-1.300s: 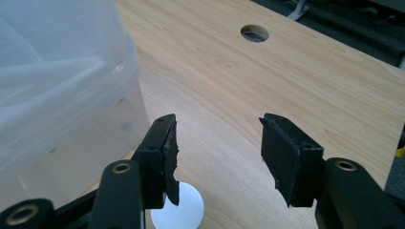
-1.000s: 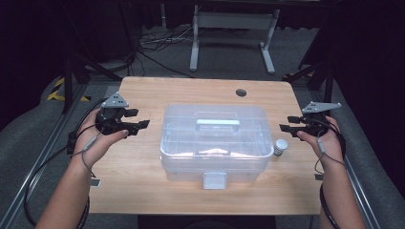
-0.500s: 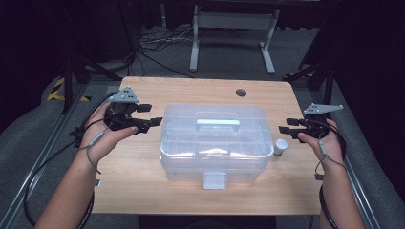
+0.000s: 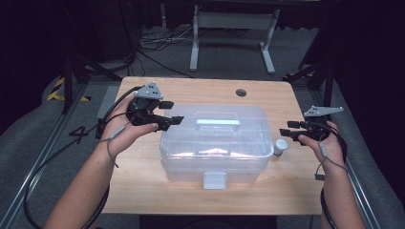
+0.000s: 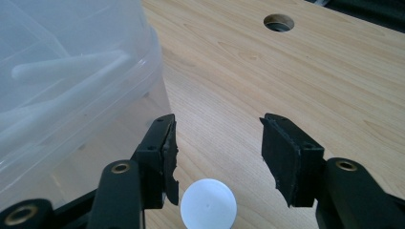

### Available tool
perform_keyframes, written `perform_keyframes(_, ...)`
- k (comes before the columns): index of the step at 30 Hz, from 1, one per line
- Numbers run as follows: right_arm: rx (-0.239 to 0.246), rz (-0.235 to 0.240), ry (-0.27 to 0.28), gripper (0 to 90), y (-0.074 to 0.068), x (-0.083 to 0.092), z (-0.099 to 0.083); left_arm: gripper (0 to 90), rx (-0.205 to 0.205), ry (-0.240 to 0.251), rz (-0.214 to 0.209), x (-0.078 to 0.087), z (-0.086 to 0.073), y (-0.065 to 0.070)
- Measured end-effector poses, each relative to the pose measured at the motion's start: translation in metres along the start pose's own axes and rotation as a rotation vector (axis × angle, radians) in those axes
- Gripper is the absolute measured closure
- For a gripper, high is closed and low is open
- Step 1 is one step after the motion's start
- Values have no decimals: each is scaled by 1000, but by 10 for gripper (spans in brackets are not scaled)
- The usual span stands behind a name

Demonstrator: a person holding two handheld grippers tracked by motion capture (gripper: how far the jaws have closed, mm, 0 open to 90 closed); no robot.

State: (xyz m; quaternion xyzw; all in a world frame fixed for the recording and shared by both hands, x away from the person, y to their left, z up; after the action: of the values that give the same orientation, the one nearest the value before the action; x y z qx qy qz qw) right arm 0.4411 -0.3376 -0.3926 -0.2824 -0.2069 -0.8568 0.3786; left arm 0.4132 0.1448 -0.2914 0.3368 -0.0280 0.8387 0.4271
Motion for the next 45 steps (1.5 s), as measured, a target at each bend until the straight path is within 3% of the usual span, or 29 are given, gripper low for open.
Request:
perform_keyframes(5,-18,5,-5,469,1,2,-4,384,-9,-11,-46,-13,1,10)
perform_keyframes(10,-27,3,-3,470,1,3,-4,381,-45,-43,-88,-30,4,24)
perform_keyframes(20,-26,1,-11,464,1,2,-6,376,-79,-79,-63,-52,5,29)
perform_keyframes(23,-22,-6,-8,454,1,2,-7,380,-87,-69,-56,-58,6,30)
perform_keyframes(25,-16,-11,0,449,2,2,-7,406,-69,-87,-51,-62,6,30)
perform_keyframes(29,-16,-8,-7,449,1,1,-8,444,-85,-104,-29,-65,5,30)
perform_keyframes(34,-10,-2,-10,448,-1,1,-7,561,-87,-126,-46,-66,2,28)
perform_keyframes(39,8,-3,-18,448,-1,0,-8,668,-113,-129,-61,-66,1,31)
perform_keyframes(42,9,-4,-26,447,-1,-2,-10,739,-123,-129,-53,-65,2,33)
perform_keyframes(45,18,-12,-26,449,-2,-2,-11,751,-120,-125,-36,-66,2,35)
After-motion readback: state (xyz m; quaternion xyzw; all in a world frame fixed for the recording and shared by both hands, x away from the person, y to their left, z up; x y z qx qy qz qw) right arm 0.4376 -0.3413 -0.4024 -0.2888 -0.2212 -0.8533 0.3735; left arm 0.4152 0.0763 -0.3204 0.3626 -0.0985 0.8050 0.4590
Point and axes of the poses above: each handheld gripper's, and its own axes: x roughly backward along the jaws, z roughly out of its top, y roughly to its right, the point moved 2 cm from there along -x, roughly forward along the jaws, and after that the axes turned 15 degrees about x, right-handed, at the moved point
